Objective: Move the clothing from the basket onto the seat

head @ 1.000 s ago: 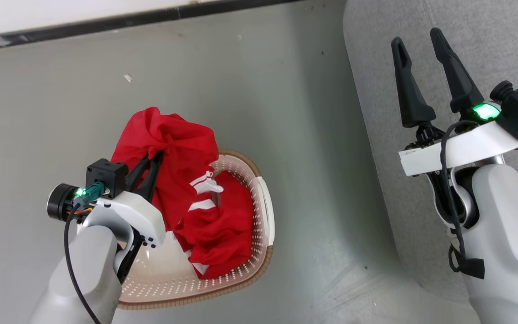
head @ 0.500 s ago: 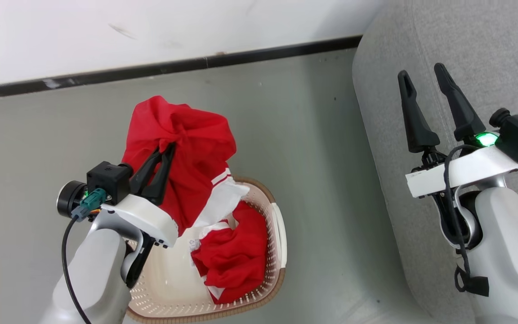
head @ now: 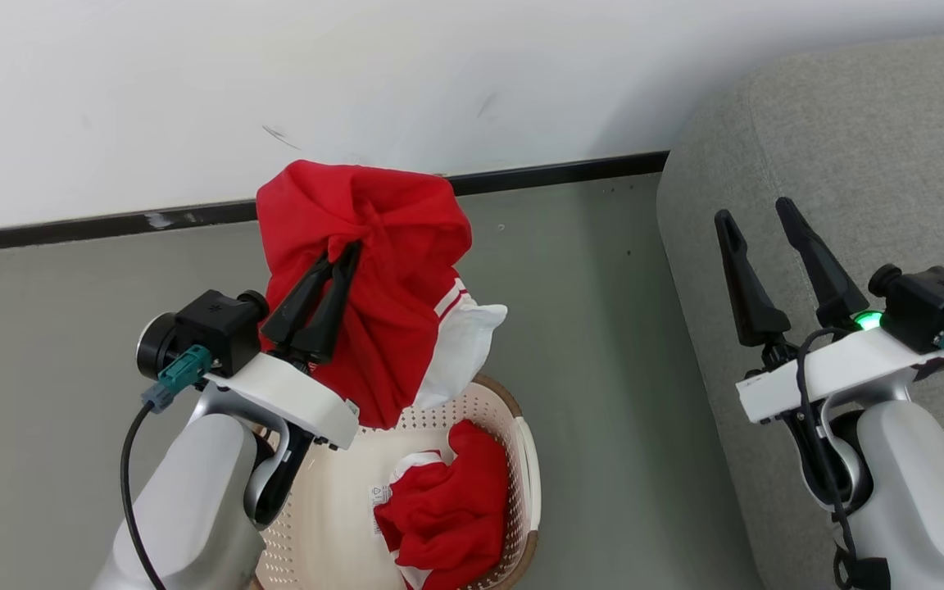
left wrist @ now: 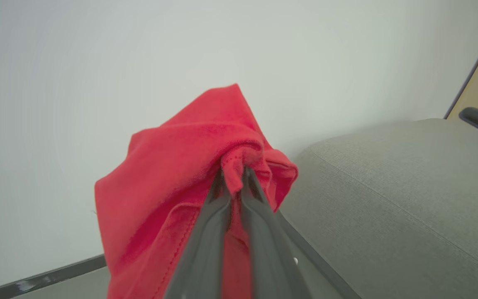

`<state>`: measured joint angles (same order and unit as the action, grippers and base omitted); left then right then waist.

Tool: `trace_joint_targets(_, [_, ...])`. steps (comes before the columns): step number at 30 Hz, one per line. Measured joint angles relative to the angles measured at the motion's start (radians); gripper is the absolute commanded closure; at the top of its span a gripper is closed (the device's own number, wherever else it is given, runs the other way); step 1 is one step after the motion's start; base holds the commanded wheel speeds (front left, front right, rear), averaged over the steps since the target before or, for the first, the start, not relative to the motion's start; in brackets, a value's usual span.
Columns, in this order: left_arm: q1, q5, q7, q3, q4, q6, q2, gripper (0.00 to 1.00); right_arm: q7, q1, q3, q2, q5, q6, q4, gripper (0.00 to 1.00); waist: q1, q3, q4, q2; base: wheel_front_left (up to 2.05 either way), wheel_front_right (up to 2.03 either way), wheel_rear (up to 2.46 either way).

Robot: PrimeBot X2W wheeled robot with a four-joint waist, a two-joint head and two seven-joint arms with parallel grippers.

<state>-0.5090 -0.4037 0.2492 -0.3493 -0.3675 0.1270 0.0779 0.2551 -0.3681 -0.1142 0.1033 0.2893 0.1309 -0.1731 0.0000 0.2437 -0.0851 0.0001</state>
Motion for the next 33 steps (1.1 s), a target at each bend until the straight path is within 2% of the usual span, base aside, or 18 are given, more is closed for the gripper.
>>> trace_joint_targets(13, [0.0,-0.034,-0.018,-0.035,0.025,0.0,0.026,1.0,0.0,0.072,-0.041,0.019,0.02,0.0,-0.02,0.0,0.0,-0.09,0.025,0.0,0.0,0.0,0.0])
trace_joint_targets(23, [0.007,-0.046,-0.056,-0.072,0.045,0.0,0.04,1.0,0.0,0.101,-0.164,0.044,0.07,0.0,-0.03,0.0,0.0,-0.133,0.034,0.0,0.0,0.0,0.0])
trace_joint_targets(33, [0.008,-0.065,-0.084,-0.126,0.075,0.0,0.036,1.0,0.0,0.091,-0.379,0.067,0.118,0.0,-0.035,0.0,0.0,-0.154,0.053,0.0,0.0,0.0,0.0])
